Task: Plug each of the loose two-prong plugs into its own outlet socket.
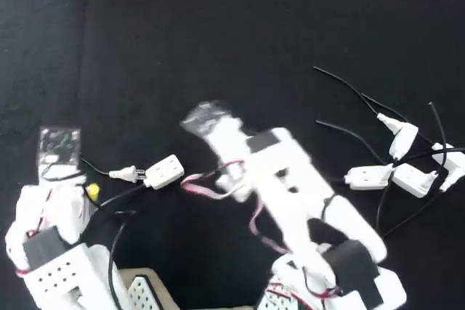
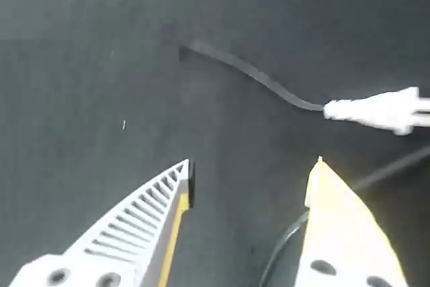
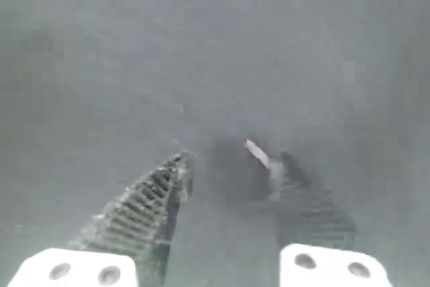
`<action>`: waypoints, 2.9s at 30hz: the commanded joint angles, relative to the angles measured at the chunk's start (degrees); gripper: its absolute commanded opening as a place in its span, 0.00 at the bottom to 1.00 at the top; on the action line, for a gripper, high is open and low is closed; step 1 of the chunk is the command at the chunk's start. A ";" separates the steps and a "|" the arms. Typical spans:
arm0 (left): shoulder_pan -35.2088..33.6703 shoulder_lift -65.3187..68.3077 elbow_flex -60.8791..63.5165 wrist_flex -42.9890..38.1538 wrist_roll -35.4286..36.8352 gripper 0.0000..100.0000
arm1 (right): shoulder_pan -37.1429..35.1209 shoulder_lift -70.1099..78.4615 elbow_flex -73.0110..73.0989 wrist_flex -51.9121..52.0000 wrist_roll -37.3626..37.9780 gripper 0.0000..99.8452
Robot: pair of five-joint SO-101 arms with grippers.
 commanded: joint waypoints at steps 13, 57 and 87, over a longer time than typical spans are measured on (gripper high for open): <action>-18.15 -13.89 19.30 -6.68 5.01 0.28 | -19.25 18.59 -20.53 -18.37 -2.90 0.28; -16.75 -14.68 19.30 -5.10 7.65 0.28 | -26.20 90.07 -135.96 40.88 -4.66 0.01; -14.37 -14.68 19.30 -5.10 7.56 0.28 | 14.95 7.87 -43.82 40.18 1.58 0.01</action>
